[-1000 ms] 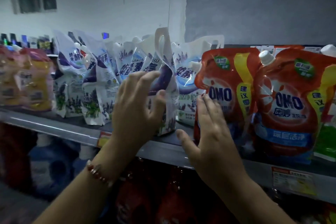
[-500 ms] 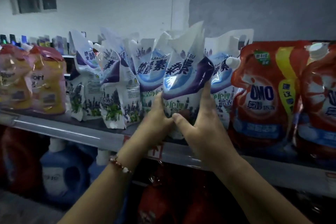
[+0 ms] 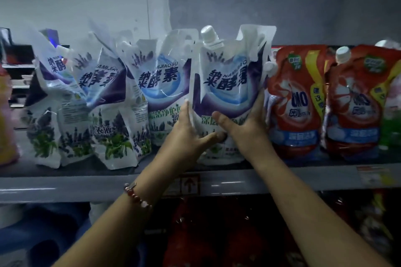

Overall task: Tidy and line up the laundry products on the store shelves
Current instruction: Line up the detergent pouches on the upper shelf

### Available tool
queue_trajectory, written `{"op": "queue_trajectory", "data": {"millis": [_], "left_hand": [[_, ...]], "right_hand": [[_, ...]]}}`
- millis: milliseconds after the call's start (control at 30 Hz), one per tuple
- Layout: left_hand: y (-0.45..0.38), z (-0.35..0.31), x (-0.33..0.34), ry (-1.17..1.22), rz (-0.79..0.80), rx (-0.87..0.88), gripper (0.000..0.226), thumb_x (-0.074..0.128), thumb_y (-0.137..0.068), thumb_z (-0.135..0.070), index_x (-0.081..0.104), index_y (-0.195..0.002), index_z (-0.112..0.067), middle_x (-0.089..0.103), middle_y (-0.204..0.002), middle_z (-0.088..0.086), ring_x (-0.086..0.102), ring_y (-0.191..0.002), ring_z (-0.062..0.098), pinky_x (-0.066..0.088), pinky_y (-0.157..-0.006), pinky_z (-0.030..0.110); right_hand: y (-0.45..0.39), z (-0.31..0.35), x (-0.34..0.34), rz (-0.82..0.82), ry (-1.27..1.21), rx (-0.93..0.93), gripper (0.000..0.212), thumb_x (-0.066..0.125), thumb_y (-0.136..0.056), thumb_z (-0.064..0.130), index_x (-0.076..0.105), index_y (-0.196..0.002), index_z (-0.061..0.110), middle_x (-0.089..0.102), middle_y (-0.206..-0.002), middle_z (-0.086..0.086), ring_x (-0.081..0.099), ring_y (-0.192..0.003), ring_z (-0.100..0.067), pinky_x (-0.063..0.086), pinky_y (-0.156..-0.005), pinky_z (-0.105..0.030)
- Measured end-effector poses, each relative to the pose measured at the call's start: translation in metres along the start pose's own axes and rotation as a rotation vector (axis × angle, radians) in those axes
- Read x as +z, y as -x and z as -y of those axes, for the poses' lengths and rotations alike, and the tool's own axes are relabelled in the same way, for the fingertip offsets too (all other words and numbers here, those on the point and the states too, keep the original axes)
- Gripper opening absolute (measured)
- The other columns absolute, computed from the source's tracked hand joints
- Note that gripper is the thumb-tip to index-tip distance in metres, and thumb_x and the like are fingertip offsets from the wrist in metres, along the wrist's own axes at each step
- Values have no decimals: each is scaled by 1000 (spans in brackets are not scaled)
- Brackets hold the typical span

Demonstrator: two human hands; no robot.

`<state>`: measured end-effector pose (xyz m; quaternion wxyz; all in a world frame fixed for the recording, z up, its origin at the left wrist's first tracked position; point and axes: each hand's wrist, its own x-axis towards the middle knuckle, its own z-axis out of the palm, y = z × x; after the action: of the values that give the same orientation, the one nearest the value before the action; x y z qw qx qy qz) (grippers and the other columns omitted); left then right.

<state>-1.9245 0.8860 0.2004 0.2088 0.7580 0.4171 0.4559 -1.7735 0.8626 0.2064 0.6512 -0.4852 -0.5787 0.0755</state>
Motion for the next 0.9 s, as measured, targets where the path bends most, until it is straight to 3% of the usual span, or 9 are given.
{"op": "queue_trajectory", "data": {"millis": [67, 167, 233, 367, 433, 500, 533, 600, 900], "left_hand": [[5, 5, 2, -74, -62, 21, 119, 75, -73, -61, -4, -157, -32, 27, -161, 7, 39, -139, 22, 37, -102, 31], [6, 10, 3, -138, -59, 24, 118, 70, -72, -67, -5, -156, -32, 30, -160, 9, 43, -137, 24, 39, -103, 35], [5, 10, 2, -115, -42, 19, 121, 68, -68, -71, -6, -156, -34, 27, -162, 9, 40, -140, 25, 39, -106, 39], [5, 4, 1, -65, -30, -47, 130, 74, -61, -70, -7, -156, -34, 25, -162, 8, 35, -143, 27, 34, -107, 36], [8, 0, -1, -39, -12, -52, 130, 77, -57, -72, 0, -155, -37, 31, -160, 5, 38, -142, 28, 35, -112, 41], [11, -2, -5, -18, -6, -78, 123, 79, -53, -72, 11, -151, -39, 46, -149, 6, 50, -132, 29, 44, -107, 48], [13, -3, -7, -17, -7, -97, 118, 78, -52, -70, 15, -147, -38, 52, -142, 7, 56, -123, 28, 49, -100, 48], [18, -6, -8, -32, -6, -113, 110, 74, -54, -65, 17, -143, -34, 55, -132, 7, 58, -114, 26, 52, -93, 43], [18, -12, -2, -50, -32, -147, 94, 79, -68, -54, 20, -138, -36, 51, -141, 12, 56, -116, 25, 50, -95, 41]], "right_hand": [[8, 7, -1, -3, 34, 24, 118, 80, -75, 42, -3, -156, 18, 17, -152, 13, 11, -132, 14, 7, -100, 5], [29, 25, -10, 118, 284, 72, 109, 62, -85, 58, -15, -155, 25, -11, -163, 4, -7, -148, -9, 1, -116, -22], [35, 50, -23, 145, 484, -145, 94, 53, -89, 59, -6, -156, 29, -13, -163, 5, -10, -150, -13, 2, -118, -32], [-32, 113, -52, 119, 754, -569, 75, 57, -93, 44, 22, -155, 20, 13, -163, -7, 0, -151, -25, -1, -118, -34], [-85, 136, -63, 281, 1036, -545, 75, 57, -91, 52, 28, -153, 22, 21, -162, -6, 4, -151, -27, 2, -120, -42], [-124, 155, -68, 477, 1191, -447, 57, 56, -89, 57, 54, -135, 24, 50, -145, -4, 40, -137, -26, 24, -115, -46], [-137, 164, -68, 543, 1174, -397, 46, 57, -89, 56, 65, -120, 24, 64, -128, -2, 57, -114, -20, 37, -103, -41], [-160, 177, -62, 557, 1116, -379, 37, 59, -88, 55, 71, -104, 24, 71, -104, 3, 62, -86, -12, 42, -88, -36], [-194, 128, -24, 558, 875, -423, 45, 52, -95, 51, 68, -114, 14, 66, -96, 4, 57, -76, -8, 40, -72, -26]]}}
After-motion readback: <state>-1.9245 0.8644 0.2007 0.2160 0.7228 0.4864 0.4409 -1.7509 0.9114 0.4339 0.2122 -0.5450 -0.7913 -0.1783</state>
